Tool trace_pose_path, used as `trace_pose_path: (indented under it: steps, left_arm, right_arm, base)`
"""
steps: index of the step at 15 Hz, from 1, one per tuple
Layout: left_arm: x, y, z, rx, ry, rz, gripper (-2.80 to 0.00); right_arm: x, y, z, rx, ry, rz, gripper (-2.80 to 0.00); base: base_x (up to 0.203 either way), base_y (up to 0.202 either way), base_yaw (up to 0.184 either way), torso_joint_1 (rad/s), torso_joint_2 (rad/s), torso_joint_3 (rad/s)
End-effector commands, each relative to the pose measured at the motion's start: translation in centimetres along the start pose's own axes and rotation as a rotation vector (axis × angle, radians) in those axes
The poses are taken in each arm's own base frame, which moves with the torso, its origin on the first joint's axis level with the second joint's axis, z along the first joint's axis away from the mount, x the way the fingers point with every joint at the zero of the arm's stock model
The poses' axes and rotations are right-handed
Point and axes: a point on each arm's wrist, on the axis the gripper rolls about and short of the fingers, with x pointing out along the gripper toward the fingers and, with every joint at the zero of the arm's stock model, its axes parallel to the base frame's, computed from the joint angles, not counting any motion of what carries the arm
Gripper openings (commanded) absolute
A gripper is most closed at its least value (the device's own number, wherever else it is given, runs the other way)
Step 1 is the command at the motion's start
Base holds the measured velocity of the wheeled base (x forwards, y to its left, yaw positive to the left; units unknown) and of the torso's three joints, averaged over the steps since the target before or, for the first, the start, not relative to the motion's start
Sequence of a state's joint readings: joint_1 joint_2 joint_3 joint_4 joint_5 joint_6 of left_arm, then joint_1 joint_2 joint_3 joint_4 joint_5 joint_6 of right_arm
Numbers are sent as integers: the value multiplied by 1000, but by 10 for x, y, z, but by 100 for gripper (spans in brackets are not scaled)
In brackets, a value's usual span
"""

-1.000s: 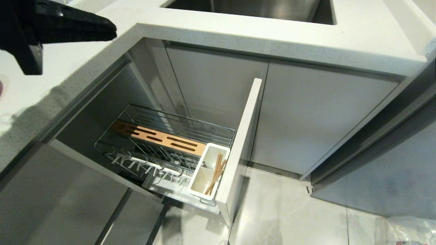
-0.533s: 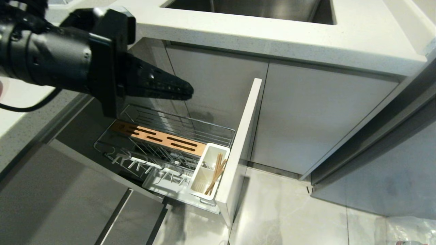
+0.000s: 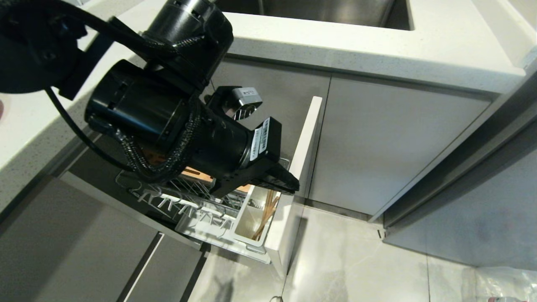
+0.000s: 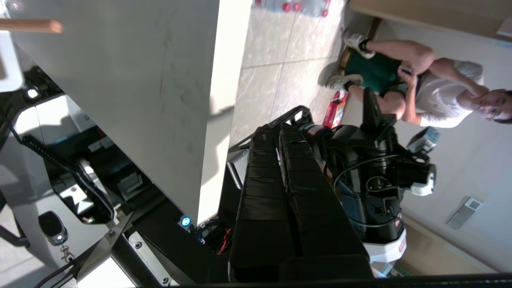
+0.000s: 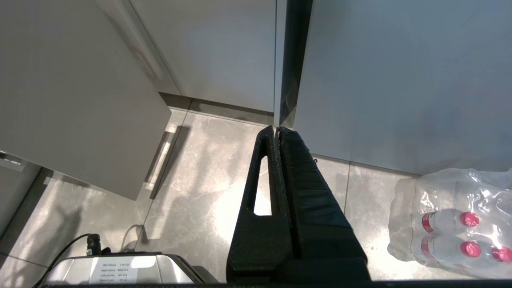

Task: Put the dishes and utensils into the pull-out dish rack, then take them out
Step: Close the cupboard

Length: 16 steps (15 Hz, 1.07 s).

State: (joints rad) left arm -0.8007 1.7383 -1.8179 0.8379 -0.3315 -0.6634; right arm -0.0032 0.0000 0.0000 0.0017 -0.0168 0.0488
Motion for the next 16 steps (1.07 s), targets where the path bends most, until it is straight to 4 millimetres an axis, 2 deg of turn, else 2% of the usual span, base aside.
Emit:
trace_pose_path:
  steps: [1, 7, 12, 16]
  left_arm:
    - [14, 0, 0, -8, 36, 13, -280]
    - [29, -4, -3, -22, 69, 24, -280]
    - [36, -1, -3, -18, 23, 110, -280]
    - [32, -1, -2, -4, -44, 180, -280]
  right_arm:
    - [0, 0, 0, 0, 1, 0, -280]
    - [0, 0, 0, 0, 1, 0, -280]
    - [0, 0, 0, 0, 1, 0, -280]
    - [0, 0, 0, 0, 1, 0, -280]
  base:
    - [0, 0, 0, 0, 0, 0]
    - [0, 0, 0, 0, 0, 0]
    - [0, 0, 0, 0, 0, 0]
    - [0, 0, 0, 0, 0, 0]
